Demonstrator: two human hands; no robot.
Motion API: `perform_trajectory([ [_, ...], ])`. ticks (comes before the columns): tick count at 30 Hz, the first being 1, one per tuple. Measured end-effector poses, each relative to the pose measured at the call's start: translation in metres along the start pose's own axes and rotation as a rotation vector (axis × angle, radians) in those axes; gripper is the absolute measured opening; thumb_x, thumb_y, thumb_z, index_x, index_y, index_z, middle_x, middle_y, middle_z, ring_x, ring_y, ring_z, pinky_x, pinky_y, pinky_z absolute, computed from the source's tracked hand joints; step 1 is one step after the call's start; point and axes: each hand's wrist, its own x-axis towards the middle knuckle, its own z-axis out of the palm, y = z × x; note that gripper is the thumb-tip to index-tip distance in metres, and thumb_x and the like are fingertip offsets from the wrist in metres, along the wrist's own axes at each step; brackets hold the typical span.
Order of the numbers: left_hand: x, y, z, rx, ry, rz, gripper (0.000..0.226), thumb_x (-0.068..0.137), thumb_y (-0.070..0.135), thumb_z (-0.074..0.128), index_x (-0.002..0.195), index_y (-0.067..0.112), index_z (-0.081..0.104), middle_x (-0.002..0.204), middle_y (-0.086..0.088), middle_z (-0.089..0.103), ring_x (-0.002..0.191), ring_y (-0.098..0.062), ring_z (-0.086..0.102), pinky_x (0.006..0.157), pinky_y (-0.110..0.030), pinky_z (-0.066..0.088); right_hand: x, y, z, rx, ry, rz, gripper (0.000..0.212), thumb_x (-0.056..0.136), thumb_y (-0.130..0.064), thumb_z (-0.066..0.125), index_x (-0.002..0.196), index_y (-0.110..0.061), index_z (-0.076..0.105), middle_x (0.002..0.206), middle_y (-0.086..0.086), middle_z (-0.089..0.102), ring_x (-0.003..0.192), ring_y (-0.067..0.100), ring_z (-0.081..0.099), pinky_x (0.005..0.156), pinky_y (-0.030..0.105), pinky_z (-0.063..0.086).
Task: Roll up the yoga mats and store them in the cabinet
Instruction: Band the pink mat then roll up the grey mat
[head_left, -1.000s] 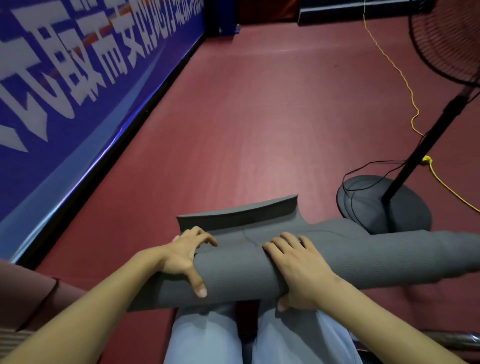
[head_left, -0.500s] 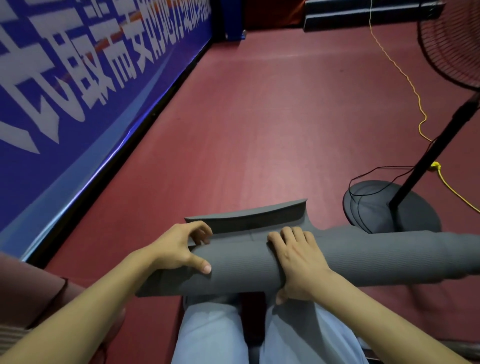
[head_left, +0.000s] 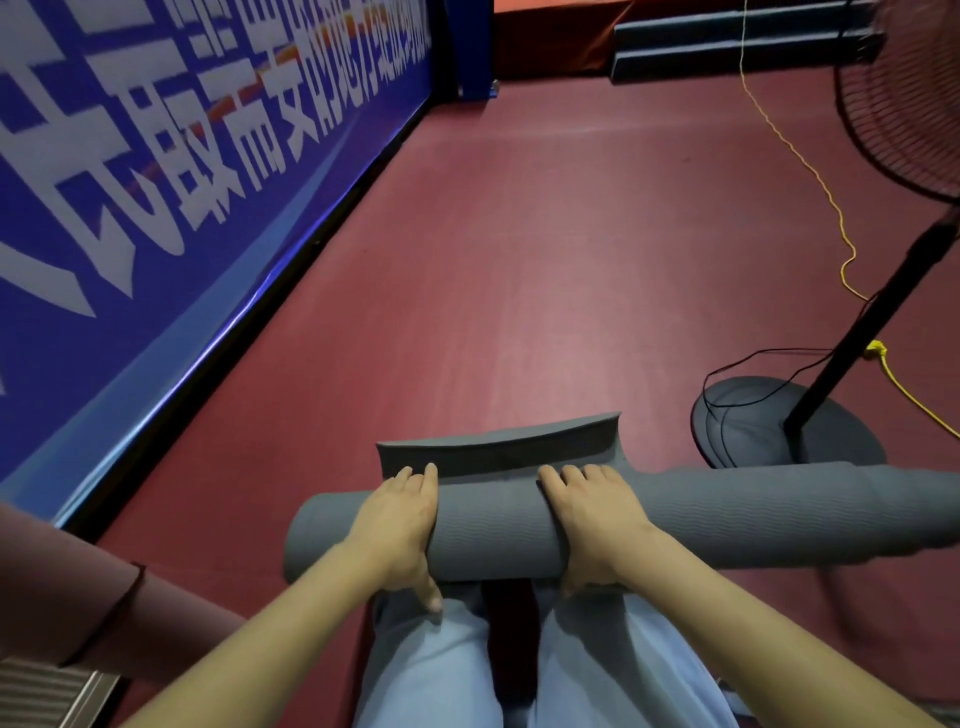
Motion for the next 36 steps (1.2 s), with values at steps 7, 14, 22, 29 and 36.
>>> perform_trajectory([
  [7,-0.003,-0.011,0.0,-0.035,0.109,0.096,0.113,0.037,0.076,0.079,0.133,0.026,0.046,0.126,0.008,0.061,0.111,-0.02,0.061,0.09,-0.035,0.05,-0.003,0.004,-0.012,0.046,-0.044,-0.015,0.112,0.048,-0.056,0.09,0.137,-0.015,0.034,0.121,0.008,0.059,0.108,0.031,0.06,0.089,0.038,0.045],
  [14,-0.027,-0.001,-0.017,-0.02,-0.101,0.138,0.095,0.032,0.081,0.081,0.109,0.032,0.055,0.105,0.01,0.068,0.093,-0.021,0.065,0.08,-0.039,0.053,-0.03,0.008,-0.029,0.123,-0.261,-0.048,0.097,0.045,-0.054,0.093,0.119,-0.02,0.04,0.114,0.004,0.062,0.103,0.029,0.063,0.072,0.034,0.042],
  [22,-0.033,0.008,-0.029,-0.114,-0.277,0.193,0.085,0.033,0.074,0.089,0.103,0.032,0.063,0.098,0.014,0.069,0.088,-0.015,0.065,0.082,-0.035,0.056,-0.046,0.006,-0.037,0.21,-0.416,-0.048,0.095,0.046,-0.055,0.094,0.119,-0.022,0.044,0.115,0.0,0.06,0.101,0.025,0.061,0.078,0.035,0.049],
  [29,-0.021,0.003,-0.024,-0.2,-0.387,0.18,0.082,0.03,0.072,0.09,0.098,0.033,0.066,0.096,0.019,0.071,0.088,-0.009,0.066,0.082,-0.028,0.056,-0.042,0.013,-0.033,0.33,-0.516,-0.03,0.088,0.049,-0.054,0.095,0.117,-0.026,0.046,0.11,-0.007,0.054,0.096,0.018,0.055,0.076,0.032,0.047],
  [36,-0.001,-0.023,-0.015,-0.628,-0.348,0.132,0.154,0.029,0.059,0.101,0.154,0.055,0.011,0.153,0.014,0.045,0.139,-0.009,0.045,0.116,-0.039,0.04,-0.03,0.039,-0.021,0.316,-0.264,-0.051,0.118,0.057,-0.069,0.082,0.156,-0.028,0.03,0.148,-0.004,0.044,0.136,0.022,0.042,0.114,0.039,0.037],
])
